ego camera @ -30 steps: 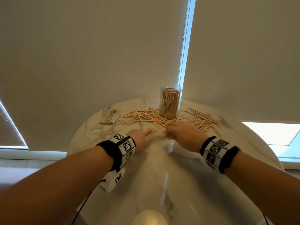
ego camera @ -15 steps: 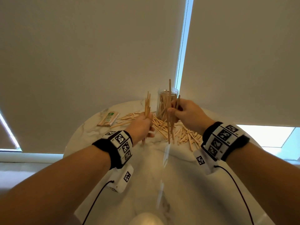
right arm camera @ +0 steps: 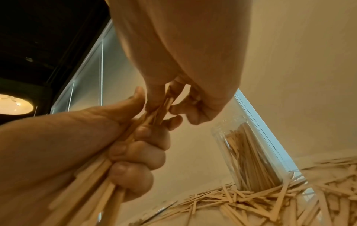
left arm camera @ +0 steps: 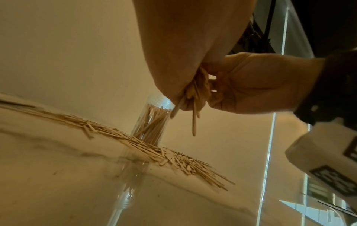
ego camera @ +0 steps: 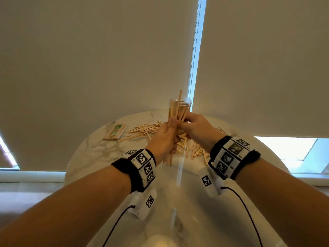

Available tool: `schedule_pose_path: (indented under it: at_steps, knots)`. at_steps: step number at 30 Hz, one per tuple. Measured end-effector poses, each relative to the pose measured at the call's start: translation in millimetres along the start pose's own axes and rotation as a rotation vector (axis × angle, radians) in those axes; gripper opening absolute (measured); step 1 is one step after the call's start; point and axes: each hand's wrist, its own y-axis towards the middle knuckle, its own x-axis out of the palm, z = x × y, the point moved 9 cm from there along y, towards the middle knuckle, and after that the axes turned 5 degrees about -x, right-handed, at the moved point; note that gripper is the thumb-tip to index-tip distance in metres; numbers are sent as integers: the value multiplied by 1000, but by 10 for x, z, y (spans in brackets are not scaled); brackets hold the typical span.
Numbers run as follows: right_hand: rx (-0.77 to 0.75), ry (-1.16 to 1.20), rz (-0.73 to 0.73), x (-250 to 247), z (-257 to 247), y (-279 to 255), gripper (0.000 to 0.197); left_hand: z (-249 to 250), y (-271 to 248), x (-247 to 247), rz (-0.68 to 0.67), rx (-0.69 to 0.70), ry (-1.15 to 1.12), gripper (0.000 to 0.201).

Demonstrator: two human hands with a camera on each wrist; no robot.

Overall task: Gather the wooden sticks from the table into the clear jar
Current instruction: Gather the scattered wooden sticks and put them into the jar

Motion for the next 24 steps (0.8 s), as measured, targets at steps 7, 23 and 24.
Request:
schedule_pose_path:
  at_steps: [7, 23, 24]
  knots:
    - [110, 171, 79, -229, 1, -23, 38, -107, -99, -43, -105, -70, 269, 33]
    - [165, -352, -158, 65, 179, -59, 57, -117, -207, 241, -236, -69, 458, 12]
    - [155, -288, -101, 14, 187, -44, 62, -89, -190, 174, -204, -59, 393, 10]
